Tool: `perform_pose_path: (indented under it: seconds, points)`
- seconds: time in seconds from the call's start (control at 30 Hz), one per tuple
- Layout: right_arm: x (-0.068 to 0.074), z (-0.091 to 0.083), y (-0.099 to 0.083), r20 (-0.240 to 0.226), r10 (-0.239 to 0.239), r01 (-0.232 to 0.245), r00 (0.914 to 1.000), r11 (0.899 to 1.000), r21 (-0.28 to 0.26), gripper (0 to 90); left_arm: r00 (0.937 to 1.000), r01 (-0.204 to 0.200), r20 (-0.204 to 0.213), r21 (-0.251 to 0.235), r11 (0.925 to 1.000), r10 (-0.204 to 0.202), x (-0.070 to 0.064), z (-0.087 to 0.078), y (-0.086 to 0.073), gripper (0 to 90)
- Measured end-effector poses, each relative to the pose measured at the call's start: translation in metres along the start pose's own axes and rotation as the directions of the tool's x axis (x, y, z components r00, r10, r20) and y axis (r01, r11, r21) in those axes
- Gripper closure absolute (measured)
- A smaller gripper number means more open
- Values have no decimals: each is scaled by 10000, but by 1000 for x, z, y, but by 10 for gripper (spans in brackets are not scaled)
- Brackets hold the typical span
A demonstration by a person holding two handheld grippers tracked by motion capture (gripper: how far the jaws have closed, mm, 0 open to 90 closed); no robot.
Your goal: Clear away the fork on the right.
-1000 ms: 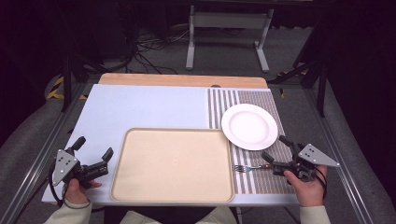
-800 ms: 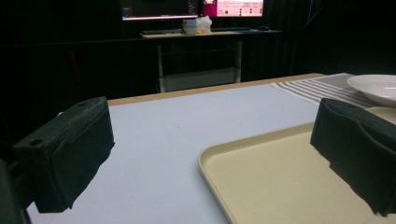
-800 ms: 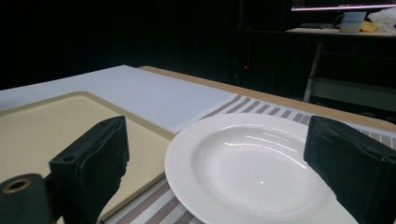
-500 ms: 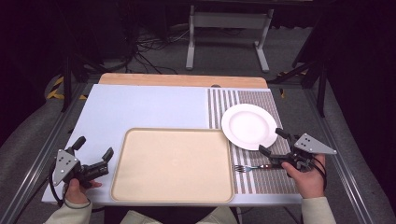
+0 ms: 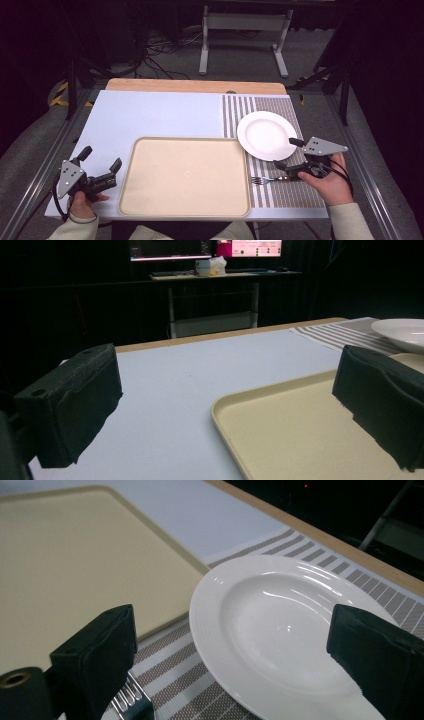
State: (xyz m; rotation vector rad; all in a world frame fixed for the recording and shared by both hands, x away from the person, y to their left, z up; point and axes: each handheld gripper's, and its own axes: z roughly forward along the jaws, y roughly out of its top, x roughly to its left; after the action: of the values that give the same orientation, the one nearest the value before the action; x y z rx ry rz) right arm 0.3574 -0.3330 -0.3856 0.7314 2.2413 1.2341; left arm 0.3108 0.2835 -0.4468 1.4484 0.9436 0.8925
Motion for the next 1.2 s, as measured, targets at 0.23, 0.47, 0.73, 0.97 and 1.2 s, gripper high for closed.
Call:
perform_pose_path:
  seconds: [0.23, 0.47, 0.73, 0.97, 1.2]
  points:
    - [-1, 1, 6, -422, -619, 662, 9972, 9917, 1104, 64, 10000, 5, 16, 17, 10000, -5, 0, 0, 0, 0]
    - [-1, -5, 9, -705, -1096, 1215, 9915, 9732, 1953, 63, 10000, 5, 18, 12, 10000, -5, -1, 0, 0, 0]
    - [-2, -5, 10, -1010, -1524, 1747, 9831, 9459, 2736, 64, 10000, -1, 28, 5, 10000, 1, -1, 1, 0, 0]
    - [-2, -3, 13, -1403, -1880, 2260, 9721, 9105, 3464, 68, 10000, -19, 51, 39, 10000, 19, -1, 2, 0, 0]
    - [-2, 1, 18, -1762, -2172, 2710, 9601, 8785, 3934, 72, 10000, -22, 45, 29, 10000, 22, -1, 2, 0, 0]
